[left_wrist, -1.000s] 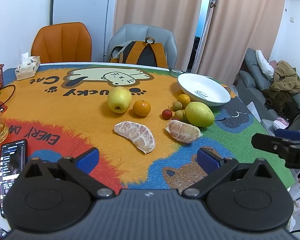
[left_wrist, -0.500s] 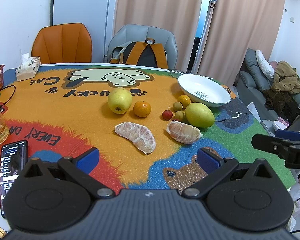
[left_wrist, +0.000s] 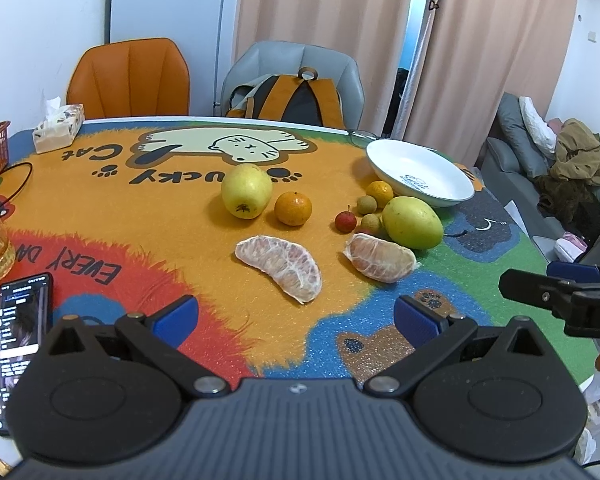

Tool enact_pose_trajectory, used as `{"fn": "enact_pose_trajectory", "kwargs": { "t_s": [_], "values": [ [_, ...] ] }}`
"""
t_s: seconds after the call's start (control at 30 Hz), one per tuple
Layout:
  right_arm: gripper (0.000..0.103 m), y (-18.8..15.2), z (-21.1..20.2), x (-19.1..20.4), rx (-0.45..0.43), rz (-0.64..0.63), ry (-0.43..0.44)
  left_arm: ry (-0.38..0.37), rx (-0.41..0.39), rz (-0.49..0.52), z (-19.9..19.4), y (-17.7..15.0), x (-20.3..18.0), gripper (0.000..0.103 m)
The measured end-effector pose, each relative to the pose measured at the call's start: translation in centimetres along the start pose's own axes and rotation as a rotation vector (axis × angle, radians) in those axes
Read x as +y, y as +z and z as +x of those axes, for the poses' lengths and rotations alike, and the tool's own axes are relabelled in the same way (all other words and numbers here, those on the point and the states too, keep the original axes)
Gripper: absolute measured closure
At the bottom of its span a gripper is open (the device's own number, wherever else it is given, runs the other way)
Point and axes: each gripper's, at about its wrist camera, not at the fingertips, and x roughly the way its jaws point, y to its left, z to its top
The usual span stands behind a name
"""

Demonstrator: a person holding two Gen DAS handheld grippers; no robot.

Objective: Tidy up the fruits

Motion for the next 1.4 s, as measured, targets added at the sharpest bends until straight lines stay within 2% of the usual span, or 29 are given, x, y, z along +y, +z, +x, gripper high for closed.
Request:
{"fn": "enact_pose_trajectory", "kwargs": {
  "t_s": [0.13,0.67,0.93,1.4],
  "values": [
    [0.0,-0.1,0.9,-0.2,0.006,0.0,0.014,0.014,-0.003,-0.003,0.5,0.0,0.3,0.0],
    [0.0,-0.1,5.5,-0.8,0.053,0.031,0.178,0.025,-0.035,-0.055,3.2,0.3,1.7,0.0],
    [0.001,0.1,8.1,-1.2,0.065,0.051,0.204,0.012,-0.024,-0.076,5.3,0.4,2.5,0.002],
    [0.021,0.4,11.7,-1.3,0.106,0.055,0.244,-0.006,0.009,-0.068,8.2,0.7,2.3,0.002]
  ]
}}
